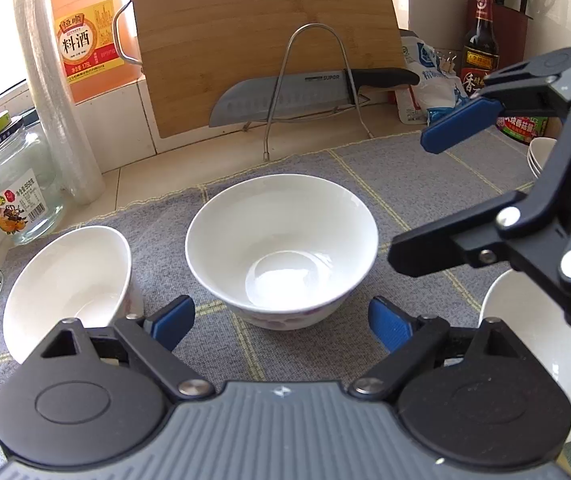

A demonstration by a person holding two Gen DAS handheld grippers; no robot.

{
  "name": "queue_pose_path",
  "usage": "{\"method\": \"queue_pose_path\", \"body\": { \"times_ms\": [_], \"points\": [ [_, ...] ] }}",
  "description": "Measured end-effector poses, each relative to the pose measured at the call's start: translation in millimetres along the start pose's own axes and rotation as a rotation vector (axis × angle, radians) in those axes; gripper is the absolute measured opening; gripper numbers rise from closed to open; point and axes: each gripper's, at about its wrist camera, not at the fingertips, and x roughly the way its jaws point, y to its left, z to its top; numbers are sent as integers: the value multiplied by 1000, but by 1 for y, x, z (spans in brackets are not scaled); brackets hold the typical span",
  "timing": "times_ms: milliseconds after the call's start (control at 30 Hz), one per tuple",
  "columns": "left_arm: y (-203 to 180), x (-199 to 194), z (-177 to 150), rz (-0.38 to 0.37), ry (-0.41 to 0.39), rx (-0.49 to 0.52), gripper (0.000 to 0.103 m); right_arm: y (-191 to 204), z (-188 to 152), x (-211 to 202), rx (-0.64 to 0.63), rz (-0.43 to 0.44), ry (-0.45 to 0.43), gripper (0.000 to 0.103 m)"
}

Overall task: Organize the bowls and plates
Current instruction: 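Grasp the rim of another white bowl with the right tool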

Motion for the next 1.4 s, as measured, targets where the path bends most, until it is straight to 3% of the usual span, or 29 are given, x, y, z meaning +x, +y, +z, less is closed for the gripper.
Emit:
{"method": "queue_pose_path", "body": {
  "times_ms": [333,533,833,1400],
  "points": [
    [-1,8,1,13,-13,2,93,-4,26,43,-29,61,35,100],
    [0,9,2,20,-31,10,91,-8,33,62,-19,110,64,87],
    [0,11,3,7,-50,22,88,-13,35,79,11,151,85,77],
    [-3,-1,6,-12,-29,39,88,-12,34,67,38,173,89,77]
  ]
}}
